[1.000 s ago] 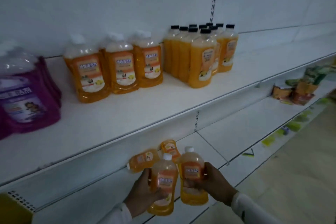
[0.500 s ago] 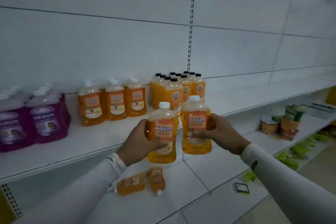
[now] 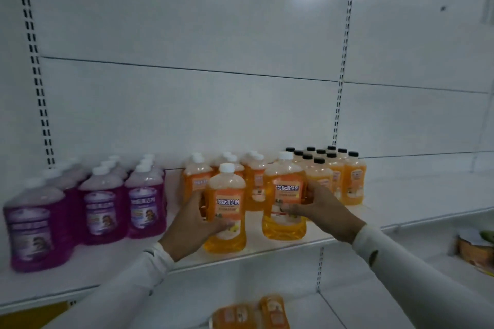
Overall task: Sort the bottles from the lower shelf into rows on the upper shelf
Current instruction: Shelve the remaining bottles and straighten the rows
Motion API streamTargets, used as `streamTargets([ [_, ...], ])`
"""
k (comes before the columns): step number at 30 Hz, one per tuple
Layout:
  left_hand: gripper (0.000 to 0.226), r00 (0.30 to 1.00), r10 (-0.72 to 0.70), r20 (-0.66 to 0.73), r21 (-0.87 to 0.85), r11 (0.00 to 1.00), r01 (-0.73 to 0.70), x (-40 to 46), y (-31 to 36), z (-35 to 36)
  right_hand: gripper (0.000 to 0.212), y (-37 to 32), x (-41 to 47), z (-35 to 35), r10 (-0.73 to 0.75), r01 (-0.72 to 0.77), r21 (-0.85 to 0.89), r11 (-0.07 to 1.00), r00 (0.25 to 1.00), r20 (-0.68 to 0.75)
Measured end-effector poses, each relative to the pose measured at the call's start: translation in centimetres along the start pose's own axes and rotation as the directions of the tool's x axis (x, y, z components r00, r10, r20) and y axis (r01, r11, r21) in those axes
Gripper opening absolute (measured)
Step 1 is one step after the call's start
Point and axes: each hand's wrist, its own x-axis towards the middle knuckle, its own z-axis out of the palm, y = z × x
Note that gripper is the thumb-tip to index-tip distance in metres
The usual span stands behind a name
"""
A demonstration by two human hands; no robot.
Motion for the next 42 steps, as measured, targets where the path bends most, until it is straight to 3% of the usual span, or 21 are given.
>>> streamTargets([
  [8, 0.064, 0.989, -0.083, -0.126, 0.032, 0.996, 0.088, 1.9, -5.6, -3.9, 0.064, 1.6, 8.0, 9.2, 0.041, -0.041, -0.002, 0.999, 0.99, 0.132],
  [17, 0.059, 0.987, -0.113, -0.112, 0.076, 0.99, 0.121, 4.7, -6.5, -2.8, 0.049, 4.8, 12.1, 8.4, 0.07, -0.069, -0.009, 0.998, 0.979, 0.189],
  [22, 0.056, 0.976, -0.166, -0.144, 0.145, 0.972, 0.187, 5.5, -6.5, -2.8, 0.06, 4.6, 14.0, 9.0, 0.036, 0.001, -0.147, 0.989, 0.968, 0.247],
  [31, 0.054, 0.946, -0.189, -0.263, 0.243, 0.936, 0.255, 6.3, -6.6, -1.7, 0.069, 5.9, 15.0, 9.1, 0.018, 0.028, -0.189, 0.982, 0.972, 0.235],
  [38, 0.044, 0.964, -0.185, -0.192, 0.332, 0.912, 0.241, 5.3, -5.8, -1.8, 0.069, 4.4, 13.9, 8.6, 0.052, 0.017, -0.268, 0.963, 0.968, 0.247],
  [42, 0.034, 0.975, -0.22, -0.043, 0.5, 0.84, 0.212, 3.6, -6.1, -2.5, 0.062, 4.4, 11.9, 7.4, 0.101, -0.029, -0.347, 0.937, 0.977, 0.19],
])
